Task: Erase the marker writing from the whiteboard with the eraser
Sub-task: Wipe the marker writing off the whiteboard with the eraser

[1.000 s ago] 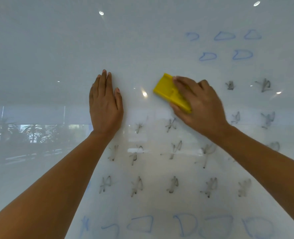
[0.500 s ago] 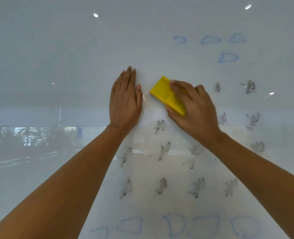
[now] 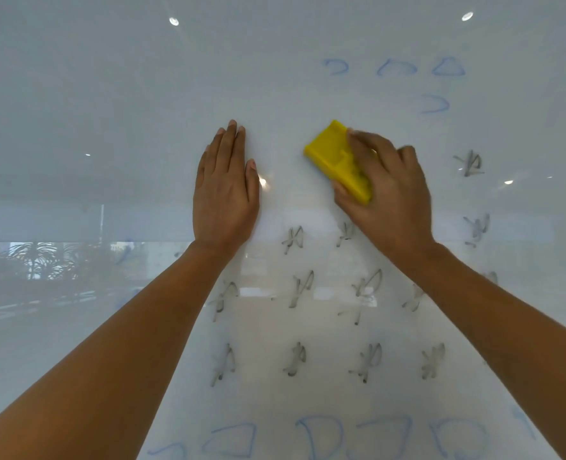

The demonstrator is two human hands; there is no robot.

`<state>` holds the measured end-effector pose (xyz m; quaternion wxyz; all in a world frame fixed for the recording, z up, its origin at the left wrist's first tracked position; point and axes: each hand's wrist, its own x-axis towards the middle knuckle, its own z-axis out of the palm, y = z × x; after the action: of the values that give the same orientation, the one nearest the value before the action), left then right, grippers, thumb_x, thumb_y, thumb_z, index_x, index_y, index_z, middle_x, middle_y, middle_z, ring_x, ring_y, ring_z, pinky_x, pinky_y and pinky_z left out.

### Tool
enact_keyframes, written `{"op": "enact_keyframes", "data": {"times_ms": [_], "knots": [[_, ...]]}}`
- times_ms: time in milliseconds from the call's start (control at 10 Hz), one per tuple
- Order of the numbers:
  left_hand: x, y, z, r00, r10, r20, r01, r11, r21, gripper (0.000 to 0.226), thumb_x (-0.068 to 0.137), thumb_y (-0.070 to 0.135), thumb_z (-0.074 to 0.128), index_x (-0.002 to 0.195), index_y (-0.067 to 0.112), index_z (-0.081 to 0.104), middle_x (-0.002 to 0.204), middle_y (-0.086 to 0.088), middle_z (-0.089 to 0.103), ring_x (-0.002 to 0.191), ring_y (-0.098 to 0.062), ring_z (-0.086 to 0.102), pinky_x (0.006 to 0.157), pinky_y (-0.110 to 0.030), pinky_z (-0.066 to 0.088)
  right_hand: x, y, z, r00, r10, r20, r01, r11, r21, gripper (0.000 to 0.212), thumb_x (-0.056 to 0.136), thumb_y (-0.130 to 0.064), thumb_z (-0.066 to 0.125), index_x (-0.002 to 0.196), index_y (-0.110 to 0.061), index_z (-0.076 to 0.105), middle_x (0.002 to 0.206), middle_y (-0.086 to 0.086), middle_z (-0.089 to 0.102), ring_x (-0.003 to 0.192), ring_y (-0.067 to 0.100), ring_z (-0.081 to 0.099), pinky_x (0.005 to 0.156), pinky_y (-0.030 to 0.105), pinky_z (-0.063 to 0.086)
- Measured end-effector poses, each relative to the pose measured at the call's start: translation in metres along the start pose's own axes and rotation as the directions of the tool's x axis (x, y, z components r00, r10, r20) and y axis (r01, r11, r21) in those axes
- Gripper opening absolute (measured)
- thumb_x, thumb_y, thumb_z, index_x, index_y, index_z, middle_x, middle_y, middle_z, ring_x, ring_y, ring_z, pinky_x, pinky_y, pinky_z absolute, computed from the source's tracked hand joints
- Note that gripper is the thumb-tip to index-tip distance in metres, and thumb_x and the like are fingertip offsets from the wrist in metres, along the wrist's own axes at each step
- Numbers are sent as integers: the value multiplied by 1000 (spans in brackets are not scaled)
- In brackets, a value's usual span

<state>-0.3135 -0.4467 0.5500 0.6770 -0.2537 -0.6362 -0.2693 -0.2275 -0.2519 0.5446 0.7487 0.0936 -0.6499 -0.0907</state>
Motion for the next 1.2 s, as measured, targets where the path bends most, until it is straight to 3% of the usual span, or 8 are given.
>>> {"op": "enact_keyframes", "data": {"times_ms": [100,200,300,600,700,800,900,1200], "knots": [[0,0,1,1000,1,1,-1,1000,3,47,102,20,29,147,7,25,156,-7,26,145,-19,19,120,-31,12,-7,23,-9,998,56,-32,-57,997,-59,54,83,-31,61,131,-8,51,134,8,53,92,35,50,74,41,44],[-1,0,1,1000,-3,-4,3,1000,10,47,102,20,28,147,7,25,156,-7,26,145,-19,19,120,-32,13,26,61,-13,900,414,-138,-431,892,-134,60,85,-37,54,139,-13,41,140,7,45,109,36,45,83,44,42],[-1,0,1,1000,2,-10,-2,1000,3,47,102,20,29,146,6,26,155,-8,26,145,-20,20,120,-33,13,57,66,-10,800,572,-184,-596,793,-128,62,87,-39,51,142,-15,36,141,6,41,117,34,41,88,43,41],[-1,0,2,1000,1,-6,-1,1000,12,47,102,21,28,147,7,26,156,-8,26,145,-20,20,120,-32,13,-17,48,-20,988,147,-39,-148,989,-30,56,84,-34,63,135,-14,47,133,6,52,102,35,46,74,39,45],[-1,-1,1,1000,4,-9,-3,1000,10,47,102,21,28,146,7,26,155,-8,26,145,-20,20,120,-33,13,-9,72,-27,950,293,-108,-302,950,-80,58,84,-35,60,136,-15,45,135,7,50,107,36,45,77,42,46],[-1,-1,2,1000,3,-14,-3,1000,5,48,101,21,29,146,6,26,155,-9,27,144,-21,21,120,-34,14,41,99,-23,808,545,-224,-581,799,-153,62,86,-40,50,141,-15,36,140,9,43,119,35,40,88,44,42],[-2,-1,2,1000,4,-18,-4,1000,11,48,101,21,28,146,5,27,155,-9,28,144,-21,21,120,-34,14,77,101,-16,755,616,-224,-653,738,-169,61,90,-40,47,144,-15,31,143,7,38,124,34,37,93,44,40],[-2,0,2,1000,3,-5,-3,1000,17,48,101,22,28,146,6,26,155,-9,27,145,-20,21,120,-33,14,51,78,-12,964,255,-74,-262,959,-111,60,89,-38,51,141,-15,37,139,10,44,115,37,41,84,44,43]]}}
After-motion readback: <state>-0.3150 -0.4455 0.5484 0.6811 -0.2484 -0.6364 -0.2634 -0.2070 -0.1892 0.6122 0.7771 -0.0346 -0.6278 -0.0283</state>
